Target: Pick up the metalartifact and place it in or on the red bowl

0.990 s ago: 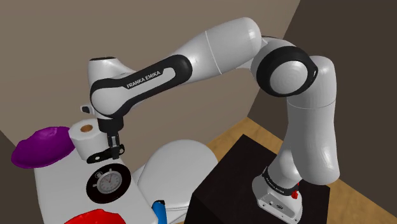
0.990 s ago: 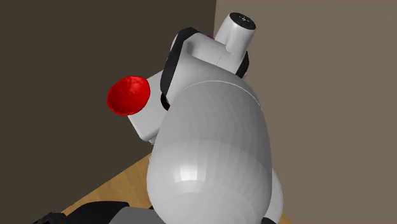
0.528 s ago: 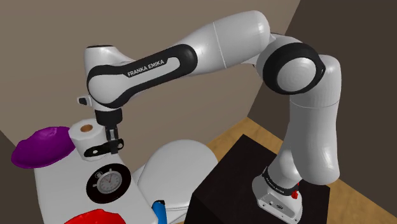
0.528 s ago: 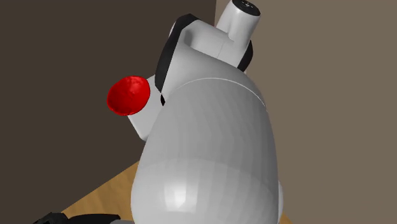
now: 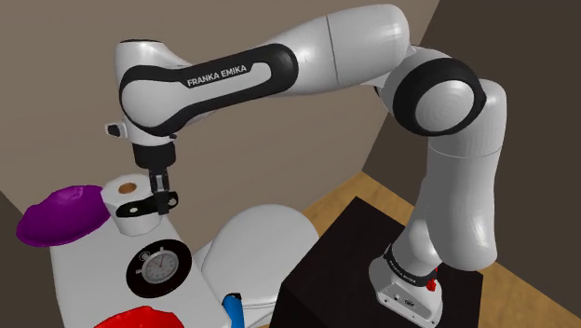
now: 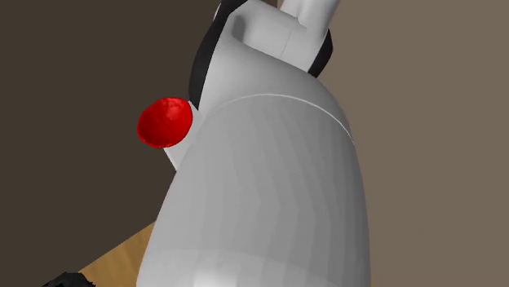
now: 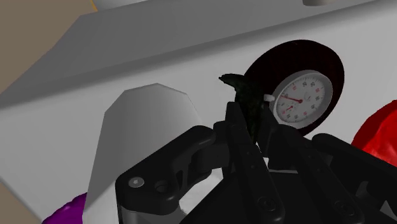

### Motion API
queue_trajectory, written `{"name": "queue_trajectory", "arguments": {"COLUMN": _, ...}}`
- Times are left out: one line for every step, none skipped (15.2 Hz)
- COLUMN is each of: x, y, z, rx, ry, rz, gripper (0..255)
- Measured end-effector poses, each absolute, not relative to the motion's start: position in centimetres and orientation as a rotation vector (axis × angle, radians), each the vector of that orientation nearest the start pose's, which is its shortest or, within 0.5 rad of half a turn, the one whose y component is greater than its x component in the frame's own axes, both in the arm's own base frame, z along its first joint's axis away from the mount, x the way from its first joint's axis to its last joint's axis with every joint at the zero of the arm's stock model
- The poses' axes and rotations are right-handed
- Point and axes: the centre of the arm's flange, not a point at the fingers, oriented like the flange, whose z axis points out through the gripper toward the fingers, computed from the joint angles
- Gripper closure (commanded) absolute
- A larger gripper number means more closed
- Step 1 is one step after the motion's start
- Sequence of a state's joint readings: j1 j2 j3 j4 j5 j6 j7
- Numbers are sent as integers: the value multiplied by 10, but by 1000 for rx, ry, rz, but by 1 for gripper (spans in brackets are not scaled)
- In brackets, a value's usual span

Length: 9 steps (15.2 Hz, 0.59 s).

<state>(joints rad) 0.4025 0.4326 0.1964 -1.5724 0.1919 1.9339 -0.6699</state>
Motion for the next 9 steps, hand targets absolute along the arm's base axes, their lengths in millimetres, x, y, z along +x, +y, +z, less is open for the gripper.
{"name": "queue_trajectory", "arguments": {"x": 557, "y": 376, "z": 397, "rx": -2393, "ry": -1601, "rz": 79, "gripper": 255}}
{"name": "queue_trajectory", "arguments": {"x": 557, "y": 376, "z": 403, "rx": -2393, "ry": -1601, "rz": 80, "gripper": 255}}
{"name": "queue_trajectory", "arguments": {"x": 556, "y": 376, "z": 407, "rx": -2393, "ry": -1601, "rz": 79, "gripper": 255}}
{"name": "queue_trajectory", "arguments": {"x": 557, "y": 376, "z": 412, "rx": -2393, "ry": -1601, "rz": 80, "gripper": 255}}
{"name": "queue_trajectory", "arguments": {"x": 558, "y": 376, "z": 418, "rx": -2393, "ry": -1601, "rz": 80, "gripper": 255}}
{"name": "queue_trajectory", "arguments": {"x": 558, "y": 375, "z": 423, "rx": -2393, "ry": -1601, "rz": 80, "gripper": 255}}
{"name": "queue_trajectory", "arguments": {"x": 557, "y": 375, "z": 428, "rx": -2393, "ry": -1601, "rz": 80, "gripper": 255}}
{"name": "queue_trajectory", "arguments": {"x": 557, "y": 375, "z": 432, "rx": -2393, "ry": -1601, "rz": 80, "gripper": 255}}
{"name": "queue_trajectory", "arguments": {"x": 552, "y": 379, "z": 433, "rx": -2393, "ry": -1601, "rz": 80, "gripper": 255}}
